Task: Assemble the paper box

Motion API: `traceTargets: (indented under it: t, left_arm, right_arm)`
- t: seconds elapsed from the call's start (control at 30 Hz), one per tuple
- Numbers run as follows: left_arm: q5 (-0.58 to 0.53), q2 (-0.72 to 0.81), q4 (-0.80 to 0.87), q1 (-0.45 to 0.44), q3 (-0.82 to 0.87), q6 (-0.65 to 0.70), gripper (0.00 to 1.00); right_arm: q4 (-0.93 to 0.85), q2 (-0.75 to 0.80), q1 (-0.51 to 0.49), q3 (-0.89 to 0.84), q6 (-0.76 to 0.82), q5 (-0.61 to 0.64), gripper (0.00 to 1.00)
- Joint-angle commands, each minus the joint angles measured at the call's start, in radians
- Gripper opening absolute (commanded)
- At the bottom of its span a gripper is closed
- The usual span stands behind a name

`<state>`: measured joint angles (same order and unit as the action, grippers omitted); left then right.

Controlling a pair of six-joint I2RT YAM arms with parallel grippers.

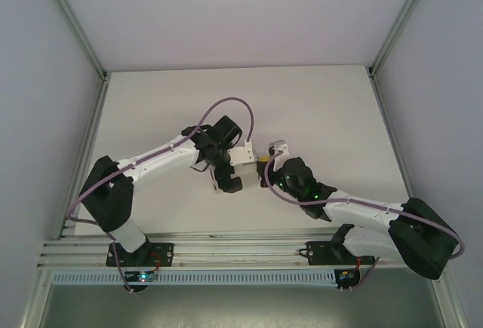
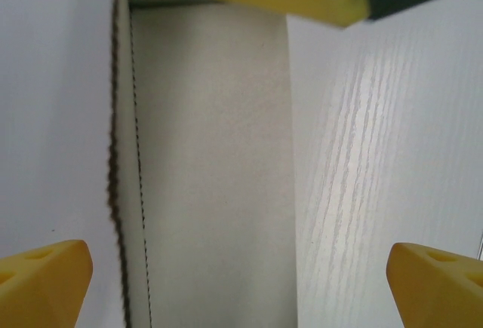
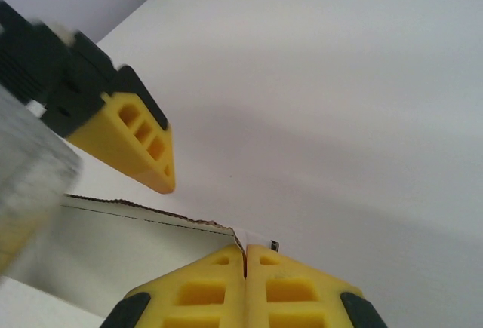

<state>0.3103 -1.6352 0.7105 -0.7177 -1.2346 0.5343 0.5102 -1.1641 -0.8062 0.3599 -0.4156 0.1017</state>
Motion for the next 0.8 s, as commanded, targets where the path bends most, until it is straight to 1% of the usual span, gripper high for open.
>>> traceTargets:
  t: [0.0,0.07,0.13,0.2,0.27,0.3,0.33,0.4,0.47,0.5,0.57,0.67,0.7,0.77]
  left_arm:
    - [0.001,0.071,-0.03,0.002,-0.003,-0.053,1.0]
    - [-0.017,0.101,-0.041,0.002,0.003,-0.089,1.0]
    - [-0.074,0.143,-0.052,0.001,0.013,-0.153,1.0]
    - [-0.2,0.194,-0.071,0.001,0.042,-0.283,1.0]
    - [-0.377,0.263,-0.062,0.002,0.09,-0.492,1.0]
    - [-0.421,0.298,-0.052,0.001,0.125,-0.552,1.0]
    - [-0.442,0.333,-0.041,0.003,0.159,-0.602,1.0]
    - [-0.435,0.415,-0.049,0.001,0.238,-0.669,0.97]
    - [-0.419,0.488,-0.059,0.001,0.291,-0.729,0.87]
    - [-0.406,0.519,-0.068,0.001,0.314,-0.74,0.85]
    - [-0.418,0.566,-0.072,0.001,0.348,-0.763,0.81]
    - [-0.402,0.588,-0.088,0.001,0.378,-0.757,0.76]
    - [-0.402,0.586,-0.092,0.001,0.379,-0.76,0.73]
    - [-0.392,0.566,-0.09,0.001,0.367,-0.75,0.7]
  right_arm:
    - [-0.149,-0.032,-0.024,0.014,-0.005,0.072,0.0]
    - [-0.154,-0.035,-0.03,0.022,-0.006,0.084,0.0]
    - [-0.155,-0.039,-0.033,0.027,-0.006,0.078,0.0]
    - [-0.157,-0.039,-0.038,0.027,-0.005,0.069,0.0]
    - [-0.156,-0.034,-0.043,0.025,-0.008,0.071,0.0]
    - [-0.154,-0.032,-0.043,0.024,-0.004,0.068,0.0]
    - [-0.155,-0.031,-0.045,0.021,-0.001,0.07,0.0]
    - [-0.158,-0.026,-0.045,0.02,0.011,0.064,0.0]
    - [-0.168,-0.017,-0.044,0.021,0.021,0.054,0.0]
    - [-0.171,-0.013,-0.045,0.019,0.024,0.048,0.0]
    - [-0.172,-0.007,-0.044,0.016,0.027,0.037,0.0]
    - [-0.173,-0.002,-0.045,0.011,0.025,0.026,0.0]
    - [-0.173,0.001,-0.044,0.008,0.026,0.021,0.0]
    - [-0.174,0.007,-0.044,0.005,0.025,0.014,0.0]
